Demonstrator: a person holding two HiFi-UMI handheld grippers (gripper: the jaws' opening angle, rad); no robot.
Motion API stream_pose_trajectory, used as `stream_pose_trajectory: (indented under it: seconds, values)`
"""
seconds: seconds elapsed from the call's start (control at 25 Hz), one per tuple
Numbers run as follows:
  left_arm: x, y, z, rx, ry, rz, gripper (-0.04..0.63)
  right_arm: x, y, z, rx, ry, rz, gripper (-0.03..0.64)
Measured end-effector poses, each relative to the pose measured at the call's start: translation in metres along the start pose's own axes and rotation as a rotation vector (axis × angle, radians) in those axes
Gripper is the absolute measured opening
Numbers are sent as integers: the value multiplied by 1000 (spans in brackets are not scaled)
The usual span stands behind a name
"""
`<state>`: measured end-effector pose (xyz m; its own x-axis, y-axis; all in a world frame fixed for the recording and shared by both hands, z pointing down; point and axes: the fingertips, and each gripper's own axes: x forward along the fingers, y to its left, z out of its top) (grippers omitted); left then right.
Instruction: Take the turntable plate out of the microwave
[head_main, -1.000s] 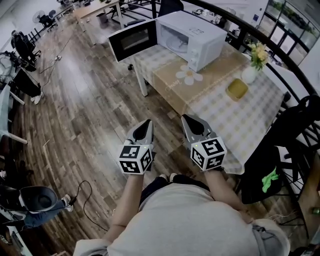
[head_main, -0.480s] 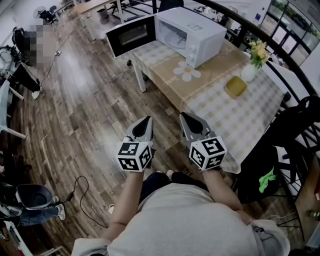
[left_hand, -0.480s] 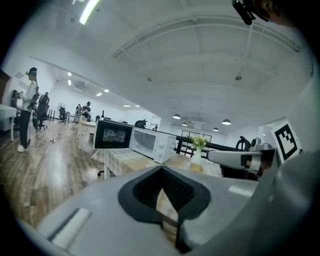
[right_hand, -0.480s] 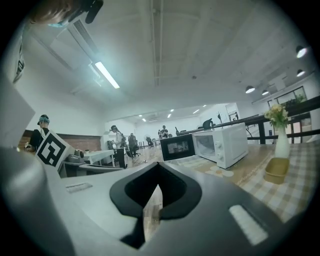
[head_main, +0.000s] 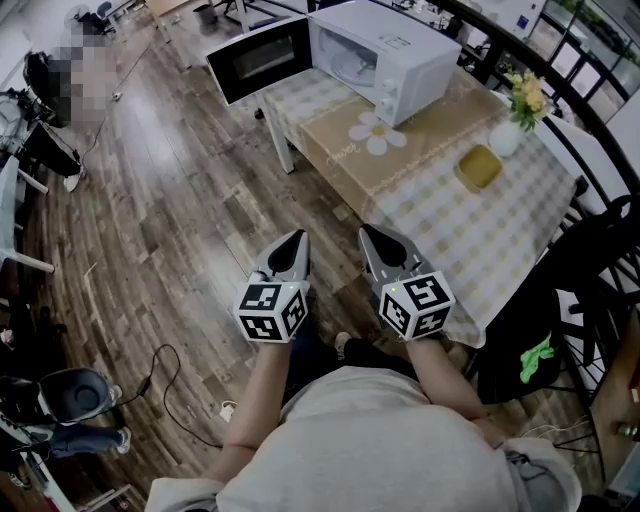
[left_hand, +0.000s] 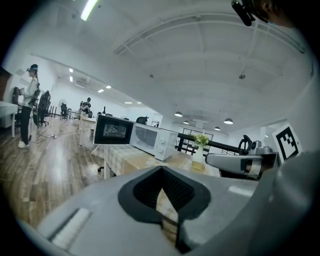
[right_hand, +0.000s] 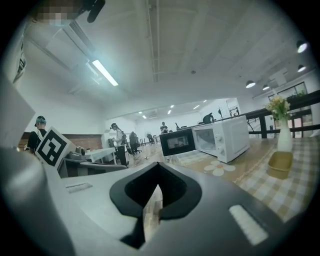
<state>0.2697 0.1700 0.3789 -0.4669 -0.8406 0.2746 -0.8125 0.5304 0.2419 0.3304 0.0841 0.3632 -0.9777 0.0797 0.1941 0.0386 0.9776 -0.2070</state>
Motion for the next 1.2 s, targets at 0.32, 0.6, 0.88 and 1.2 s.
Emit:
stream_pose_trajectory:
  seconds: [0.32, 0.6, 0.88, 1.2]
  values:
    - [38, 53, 8, -8, 30, -13, 2, 56, -15, 9, -4, 1, -31, 12]
    - [85, 109, 43, -5, 31, -65, 2, 128, -18, 26, -7, 5, -69, 12]
    - [123, 151, 77, 14, 36, -159, 2, 193, -23, 45, -3, -13, -132, 12]
    - [143, 204, 92, 32, 59, -205, 2, 261, -6, 55, -19, -16, -138, 14]
